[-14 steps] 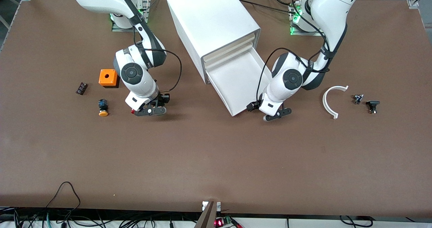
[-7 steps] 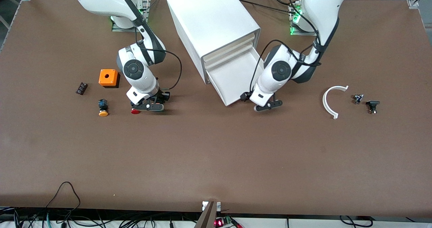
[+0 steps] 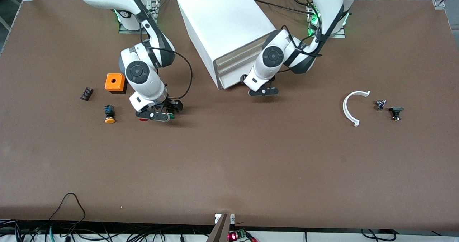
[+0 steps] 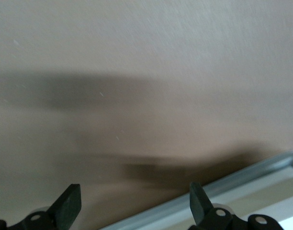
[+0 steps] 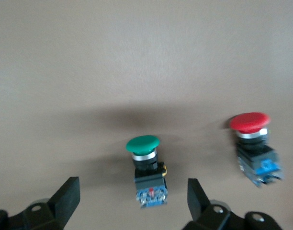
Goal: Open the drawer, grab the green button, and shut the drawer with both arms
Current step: 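Lower the green button beside the red button and open the right gripper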
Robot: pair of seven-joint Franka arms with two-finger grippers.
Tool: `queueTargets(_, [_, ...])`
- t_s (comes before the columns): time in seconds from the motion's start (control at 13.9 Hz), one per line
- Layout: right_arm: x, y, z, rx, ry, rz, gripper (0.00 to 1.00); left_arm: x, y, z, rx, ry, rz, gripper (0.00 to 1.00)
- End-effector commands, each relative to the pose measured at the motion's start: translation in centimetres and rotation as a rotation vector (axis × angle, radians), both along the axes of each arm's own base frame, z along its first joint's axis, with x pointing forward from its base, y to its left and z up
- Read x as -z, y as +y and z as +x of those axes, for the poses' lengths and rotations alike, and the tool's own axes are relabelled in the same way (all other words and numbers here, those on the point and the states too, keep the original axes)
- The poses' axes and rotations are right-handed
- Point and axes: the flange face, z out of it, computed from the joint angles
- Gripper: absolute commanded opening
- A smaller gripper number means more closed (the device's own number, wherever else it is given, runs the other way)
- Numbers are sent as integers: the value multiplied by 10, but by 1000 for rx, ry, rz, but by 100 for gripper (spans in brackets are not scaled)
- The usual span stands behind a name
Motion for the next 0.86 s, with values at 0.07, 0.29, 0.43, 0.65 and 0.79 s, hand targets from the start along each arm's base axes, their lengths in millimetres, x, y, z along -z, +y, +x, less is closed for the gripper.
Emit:
queueTargets(0.07, [-109,12,37,31,16,-27,100,-10,-19,-29,53,13,-9,100])
queueTargets(0.29, [-169,-6,58,70,4,-26,100,-18,-20,-27,51,0,-17,100])
queueTargets(0.43, [-204,-32,70,98,9,-35,100,-18,-25,-36,71,16,-13,100])
queueTargets(0.65, [-240,-65,73,32,29,-47,100,-18,-26,-36,72,16,-14,100])
queueTargets(0.79, [-256,-94,73,17,37,-47,100,-23,-23,-30,62,4,-20,100])
